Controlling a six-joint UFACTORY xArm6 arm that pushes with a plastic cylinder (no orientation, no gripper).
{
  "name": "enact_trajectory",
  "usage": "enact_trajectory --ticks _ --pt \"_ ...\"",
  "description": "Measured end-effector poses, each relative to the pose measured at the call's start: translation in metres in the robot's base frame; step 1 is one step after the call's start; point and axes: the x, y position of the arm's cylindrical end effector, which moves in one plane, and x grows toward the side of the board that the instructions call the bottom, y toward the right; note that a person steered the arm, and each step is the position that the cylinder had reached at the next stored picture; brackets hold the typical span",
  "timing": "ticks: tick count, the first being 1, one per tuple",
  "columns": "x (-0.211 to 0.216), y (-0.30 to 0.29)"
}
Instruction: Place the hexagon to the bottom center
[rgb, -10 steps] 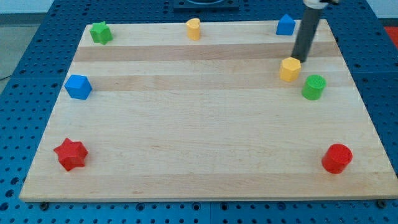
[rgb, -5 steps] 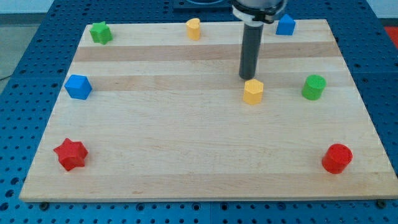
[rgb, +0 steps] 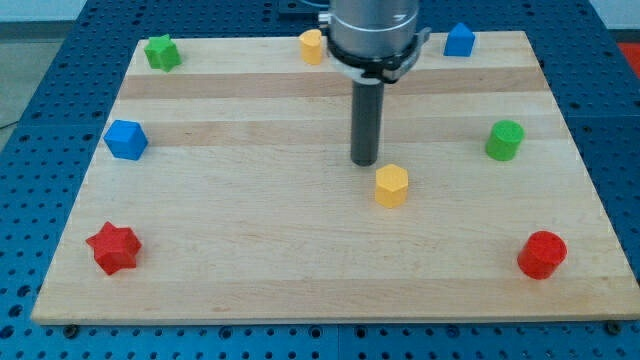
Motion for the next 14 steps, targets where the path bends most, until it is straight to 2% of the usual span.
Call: enact_trajectory --ticks 1,3,4,5,6,8,9,12,14 --pt "0.02 0.022" --pt "0.066 -0.006" --pt "0.057 0.01" --pt "0.061 0.06" --pt "0.084 0.063" --pt "0.094 0.017" --pt "0.082 0.027" --pt "0.093 -0.056" --pt "0.101 -0.051"
